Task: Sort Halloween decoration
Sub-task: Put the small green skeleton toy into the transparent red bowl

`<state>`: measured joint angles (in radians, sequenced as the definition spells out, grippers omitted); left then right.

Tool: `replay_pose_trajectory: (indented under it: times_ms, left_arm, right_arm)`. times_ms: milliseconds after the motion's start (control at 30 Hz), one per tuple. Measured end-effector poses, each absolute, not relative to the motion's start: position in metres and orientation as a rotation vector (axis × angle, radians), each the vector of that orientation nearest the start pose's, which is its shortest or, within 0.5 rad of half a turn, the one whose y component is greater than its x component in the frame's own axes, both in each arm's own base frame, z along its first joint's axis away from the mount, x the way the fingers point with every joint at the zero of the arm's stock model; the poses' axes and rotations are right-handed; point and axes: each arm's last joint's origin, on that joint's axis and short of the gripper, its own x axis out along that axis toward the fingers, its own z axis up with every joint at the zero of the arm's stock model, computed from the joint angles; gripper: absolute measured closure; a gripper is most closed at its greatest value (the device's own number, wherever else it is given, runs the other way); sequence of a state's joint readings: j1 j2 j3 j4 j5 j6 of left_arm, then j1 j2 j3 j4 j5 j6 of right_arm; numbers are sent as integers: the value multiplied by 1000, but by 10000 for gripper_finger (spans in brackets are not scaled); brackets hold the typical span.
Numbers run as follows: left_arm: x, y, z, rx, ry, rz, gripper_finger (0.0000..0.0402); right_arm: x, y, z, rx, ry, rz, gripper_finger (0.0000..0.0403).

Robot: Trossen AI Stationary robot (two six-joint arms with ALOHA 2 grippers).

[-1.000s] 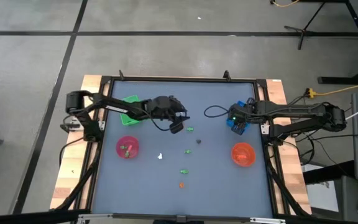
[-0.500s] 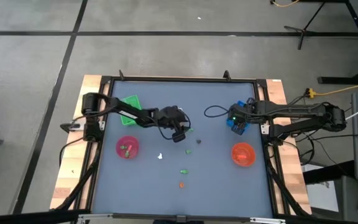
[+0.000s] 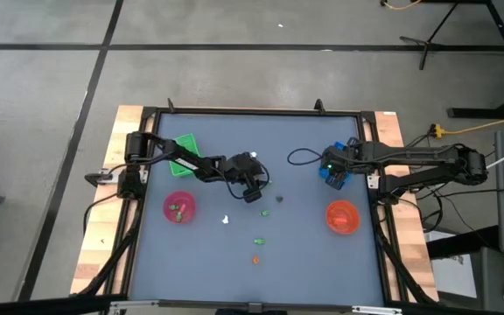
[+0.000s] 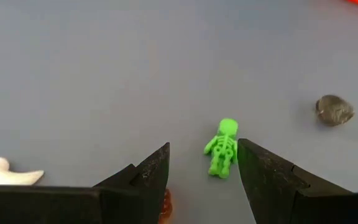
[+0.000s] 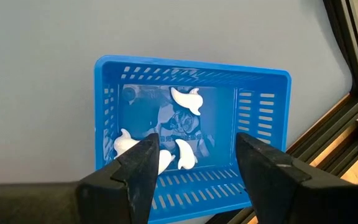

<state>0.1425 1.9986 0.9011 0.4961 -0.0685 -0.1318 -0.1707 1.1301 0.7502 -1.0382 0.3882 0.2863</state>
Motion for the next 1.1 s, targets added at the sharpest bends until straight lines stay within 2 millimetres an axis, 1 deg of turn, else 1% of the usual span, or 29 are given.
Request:
replay_pose_trajectory:
  times_ms: [400, 500, 667, 800, 967, 1100]
  left_arm:
    - [373, 39, 99, 22, 593, 153, 229]
    - [373, 39, 99, 28, 593, 170, 229]
    - [372, 44, 99, 22, 593, 188, 229]
    - [374, 45, 91, 16, 612, 173, 229]
    - [388, 45, 83, -11, 609, 158, 229]
    - [396, 46, 82, -35, 613, 166, 230]
  right_arm:
    - [167, -40, 214, 75, 1344, -659, 191]
    - [167, -40, 214, 75, 1344, -659, 191]
    - [167, -40, 214, 75, 1344, -659, 191]
    - [167, -40, 214, 75, 1344, -659, 191]
    - [167, -40, 214, 75, 1344, -659, 191]
    - [167, -40, 214, 75, 1344, -659, 191]
